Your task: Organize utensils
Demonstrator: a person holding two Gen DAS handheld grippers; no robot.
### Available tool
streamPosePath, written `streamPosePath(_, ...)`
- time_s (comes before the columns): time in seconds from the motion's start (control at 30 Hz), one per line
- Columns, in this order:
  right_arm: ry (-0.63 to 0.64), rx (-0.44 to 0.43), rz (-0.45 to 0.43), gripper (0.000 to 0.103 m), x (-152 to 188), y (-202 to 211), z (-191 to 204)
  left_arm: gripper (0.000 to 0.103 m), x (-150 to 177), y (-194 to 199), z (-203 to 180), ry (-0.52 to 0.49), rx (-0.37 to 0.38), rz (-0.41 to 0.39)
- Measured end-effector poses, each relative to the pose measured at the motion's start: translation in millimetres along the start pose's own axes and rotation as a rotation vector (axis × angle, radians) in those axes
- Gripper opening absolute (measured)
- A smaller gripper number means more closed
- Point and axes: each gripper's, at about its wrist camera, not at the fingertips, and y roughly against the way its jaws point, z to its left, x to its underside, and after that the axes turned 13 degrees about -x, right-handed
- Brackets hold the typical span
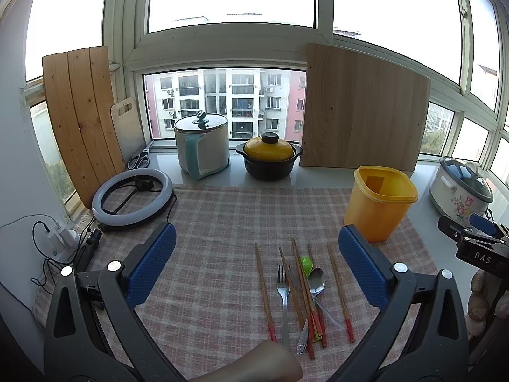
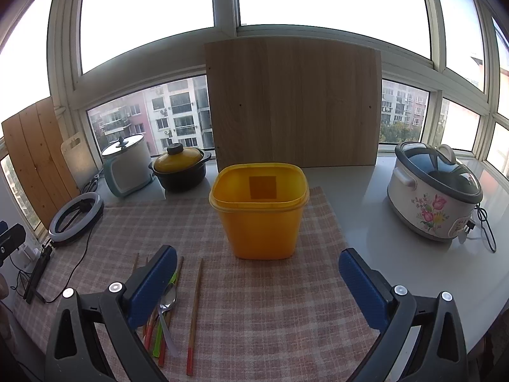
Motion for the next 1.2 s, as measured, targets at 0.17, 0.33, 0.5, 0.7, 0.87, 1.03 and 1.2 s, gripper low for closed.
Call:
streamPosePath(0.17, -0.004, 0.006, 0.005, 0.103, 2, -1, 1, 0.103, 2, -3, -1, 0.000, 0.001, 0.003)
streamPosePath(0.33, -0.011, 0.016, 0.010, 0.103, 0, -2, 3, 0.103, 5, -6, -1, 0.001, 0.001, 0.010)
streamPosePath(0.5, -0.006, 0.028, 0.019, 0.103, -3, -6, 9, 0.103, 6, -12, 5, 0.006, 0.004, 0.023)
streamPosePath(0.7, -0.006, 0.041, 0.033, 0.103, -4, -10, 18, 0.103, 9, -23, 15, 0.005, 0.020, 0.062)
streamPosePath(0.87, -0.018, 0.040, 0.052, 0.103, 1, -17, 21, 0.103, 11, -35, 20, -0.011, 0.035, 0.091)
streamPosePath(1.03, 0.004, 0.011, 0.064, 0.103, 7, -26, 24, 0.103, 17, -57, 29, -0.017, 0.068, 0.162)
streamPosePath(1.2, -0.022, -0.045, 0.067, 0.103, 17, -35, 17, 0.099, 28, -73, 35, -0.034, 0.087, 0.202)
